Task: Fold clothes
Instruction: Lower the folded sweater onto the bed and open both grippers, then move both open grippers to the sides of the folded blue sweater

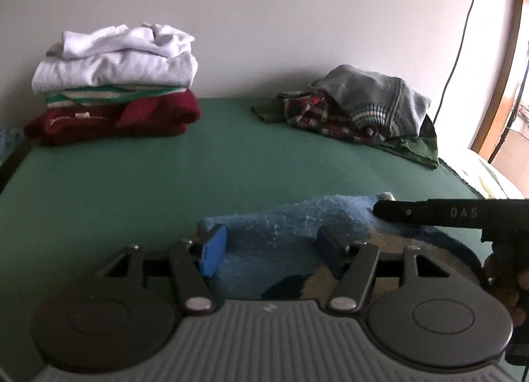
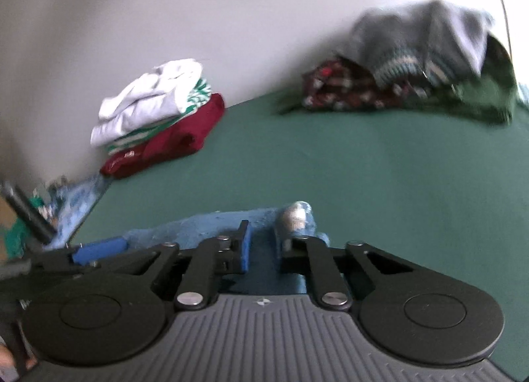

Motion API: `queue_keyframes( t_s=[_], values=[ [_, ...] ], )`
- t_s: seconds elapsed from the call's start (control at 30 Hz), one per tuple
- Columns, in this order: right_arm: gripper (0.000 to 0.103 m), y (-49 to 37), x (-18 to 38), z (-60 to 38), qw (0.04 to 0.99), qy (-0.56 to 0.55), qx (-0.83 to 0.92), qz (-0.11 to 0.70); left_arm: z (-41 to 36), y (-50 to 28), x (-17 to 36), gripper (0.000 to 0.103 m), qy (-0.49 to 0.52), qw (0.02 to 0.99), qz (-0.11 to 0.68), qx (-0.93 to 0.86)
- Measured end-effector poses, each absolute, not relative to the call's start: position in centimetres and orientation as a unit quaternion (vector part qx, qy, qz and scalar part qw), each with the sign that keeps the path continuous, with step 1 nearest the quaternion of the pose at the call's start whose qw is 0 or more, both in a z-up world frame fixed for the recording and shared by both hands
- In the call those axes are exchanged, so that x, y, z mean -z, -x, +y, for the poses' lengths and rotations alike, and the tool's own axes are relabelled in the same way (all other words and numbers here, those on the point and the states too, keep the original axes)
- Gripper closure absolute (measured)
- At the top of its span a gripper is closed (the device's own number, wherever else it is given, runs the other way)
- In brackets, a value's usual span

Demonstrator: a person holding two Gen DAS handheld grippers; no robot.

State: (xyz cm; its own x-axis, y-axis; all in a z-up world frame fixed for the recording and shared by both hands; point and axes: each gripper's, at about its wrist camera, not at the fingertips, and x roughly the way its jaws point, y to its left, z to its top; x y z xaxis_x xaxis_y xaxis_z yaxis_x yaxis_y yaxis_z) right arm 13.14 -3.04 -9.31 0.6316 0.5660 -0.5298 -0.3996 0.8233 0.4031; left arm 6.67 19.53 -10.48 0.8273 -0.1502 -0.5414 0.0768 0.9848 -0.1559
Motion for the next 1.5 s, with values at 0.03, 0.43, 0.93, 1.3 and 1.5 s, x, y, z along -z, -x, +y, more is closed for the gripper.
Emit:
queue_keyframes(
  t_s=[0.03,0.43,0.93,1.3,1.5],
  values=[
    [0.097,-13.1,9.5,-3.0,0.896,-0.123,-0.270,0.330,19.6,-6.6,10.8,0.030,0.067,0.955,0.282,0.055],
    [0.103,-13.0,8.8,-4.4,0.903,-0.153,-0.248,0.316,22.0,-6.7,11.1,0.017,0.112,0.950,0.286,0.051],
    [0.087,-5.1,9.2,-5.4,0.892,-0.126,-0.284,0.327,22.4,-3.1,11.8,0.003,0.093,0.946,0.309,-0.012],
    [0.074,0.4,7.0,-7.0,0.905,-0.058,-0.290,0.307,20.8,4.5,8.4,0.012,0.071,0.949,0.298,-0.073],
    [0.061,2.9,8.7,-7.8,0.884,0.010,-0.319,0.341,17.6,9.5,9.1,0.013,0.087,0.939,0.324,-0.074]
  ],
)
